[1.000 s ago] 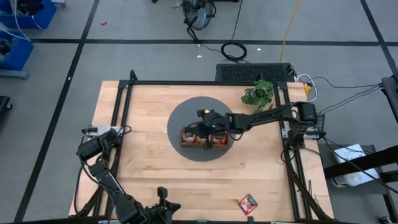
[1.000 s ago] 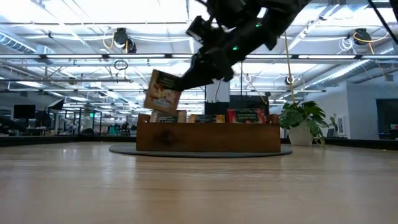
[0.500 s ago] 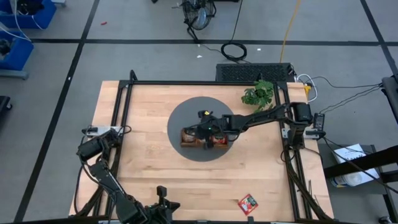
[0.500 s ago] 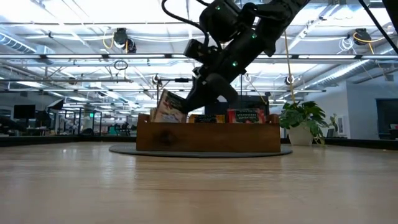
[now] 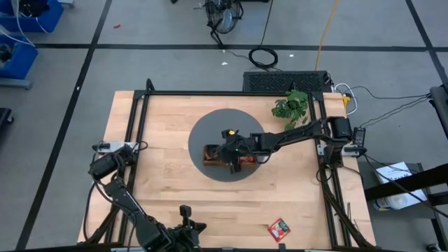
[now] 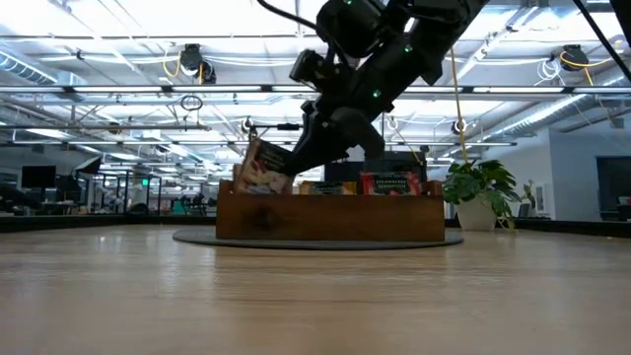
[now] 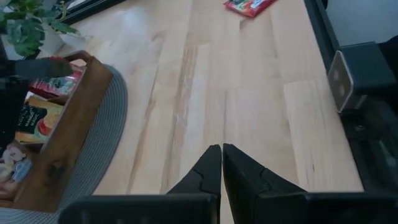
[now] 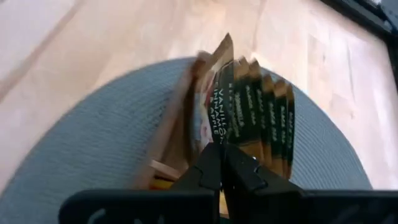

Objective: Pick & Place Tea
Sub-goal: Put the brown tea bag into the left section of the wooden organizer

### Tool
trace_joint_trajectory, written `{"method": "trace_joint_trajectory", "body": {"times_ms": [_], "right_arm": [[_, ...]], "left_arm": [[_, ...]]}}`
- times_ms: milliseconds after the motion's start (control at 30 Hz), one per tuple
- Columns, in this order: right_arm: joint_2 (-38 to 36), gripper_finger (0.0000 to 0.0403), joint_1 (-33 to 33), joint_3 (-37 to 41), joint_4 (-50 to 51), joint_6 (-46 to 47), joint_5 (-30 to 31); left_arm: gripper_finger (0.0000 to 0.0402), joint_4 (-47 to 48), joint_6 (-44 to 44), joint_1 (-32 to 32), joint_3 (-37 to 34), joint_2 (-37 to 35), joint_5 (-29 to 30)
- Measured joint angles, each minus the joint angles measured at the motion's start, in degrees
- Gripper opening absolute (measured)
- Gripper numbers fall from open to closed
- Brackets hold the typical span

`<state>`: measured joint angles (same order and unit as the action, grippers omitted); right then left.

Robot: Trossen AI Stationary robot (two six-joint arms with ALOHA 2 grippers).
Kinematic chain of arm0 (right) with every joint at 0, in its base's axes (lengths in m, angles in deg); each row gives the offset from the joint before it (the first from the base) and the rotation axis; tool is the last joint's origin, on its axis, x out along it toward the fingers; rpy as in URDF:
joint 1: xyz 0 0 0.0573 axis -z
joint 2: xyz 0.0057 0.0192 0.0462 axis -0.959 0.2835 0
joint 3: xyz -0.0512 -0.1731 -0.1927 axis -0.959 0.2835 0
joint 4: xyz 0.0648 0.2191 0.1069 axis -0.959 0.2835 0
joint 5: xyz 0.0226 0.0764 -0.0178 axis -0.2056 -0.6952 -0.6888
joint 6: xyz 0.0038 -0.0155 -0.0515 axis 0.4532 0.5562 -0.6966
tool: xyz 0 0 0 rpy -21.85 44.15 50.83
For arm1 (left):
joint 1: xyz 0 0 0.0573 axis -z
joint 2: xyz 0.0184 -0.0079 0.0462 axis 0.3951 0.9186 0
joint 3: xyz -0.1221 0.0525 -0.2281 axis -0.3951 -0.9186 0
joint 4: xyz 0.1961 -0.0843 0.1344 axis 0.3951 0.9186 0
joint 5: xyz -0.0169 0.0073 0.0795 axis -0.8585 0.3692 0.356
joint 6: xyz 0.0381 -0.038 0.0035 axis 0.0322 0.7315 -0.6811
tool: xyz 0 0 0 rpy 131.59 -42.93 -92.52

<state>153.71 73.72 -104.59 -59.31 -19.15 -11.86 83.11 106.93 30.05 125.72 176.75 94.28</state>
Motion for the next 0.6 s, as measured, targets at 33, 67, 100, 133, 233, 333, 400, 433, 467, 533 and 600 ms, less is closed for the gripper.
{"method": "trace_joint_trajectory", "body": {"times_ms": [33,67,100,133,233,333,400,433,467,533,600], "right_arm": [[0.0,0.0000,-0.3,0.0,-0.3,0.0,-0.1],[0.0,0.0000,-0.4,0.0,-0.4,0.0,-0.1],[0.0,0.0001,-0.4,0.0,-0.5,0.0,-0.1],[0.0,0.0004,-0.4,0.0,-0.4,0.3,-0.1],[0.0,0.0024,0.0,0.0,-0.4,2.9,-1.8],[0.0,0.0055,0.2,0.0,-0.4,4.1,-2.3],[0.0,0.0075,0.3,0.0,-0.4,4.7,-0.3],[0.0,0.0084,0.3,0.0,-0.4,4.6,0.6],[0.0,0.0092,0.3,0.0,-0.4,4.4,1.4],[0.0,0.0106,0.3,0.0,-0.4,4.3,1.9],[-0.1,0.0117,0.2,0.0,-0.9,4.5,2.0]], "left_arm": [[0.0024,0.0,0.1,0.0,0.0,0.0,0.0],[0.0024,0.0,0.2,0.0,0.0,0.0,0.0],[0.0024,0.0,0.3,0.0,0.0,0.0,0.0],[0.0024,0.0,0.3,0.0,0.0,0.0,0.0],[0.0024,0.0,0.6,0.1,0.0,0.0,0.0],[0.0024,0.0,0.7,0.2,0.0,0.0,0.0],[0.0024,0.0,0.8,0.2,0.0,0.0,0.0],[0.0024,0.0,1.0,0.2,0.0,0.0,-0.1],[0.0024,0.0,1.0,0.2,0.0,0.0,-0.1],[0.0024,0.2,1.0,0.2,0.0,0.0,-0.1],[0.0024,0.6,1.0,0.2,-0.1,0.0,-0.1]]}}
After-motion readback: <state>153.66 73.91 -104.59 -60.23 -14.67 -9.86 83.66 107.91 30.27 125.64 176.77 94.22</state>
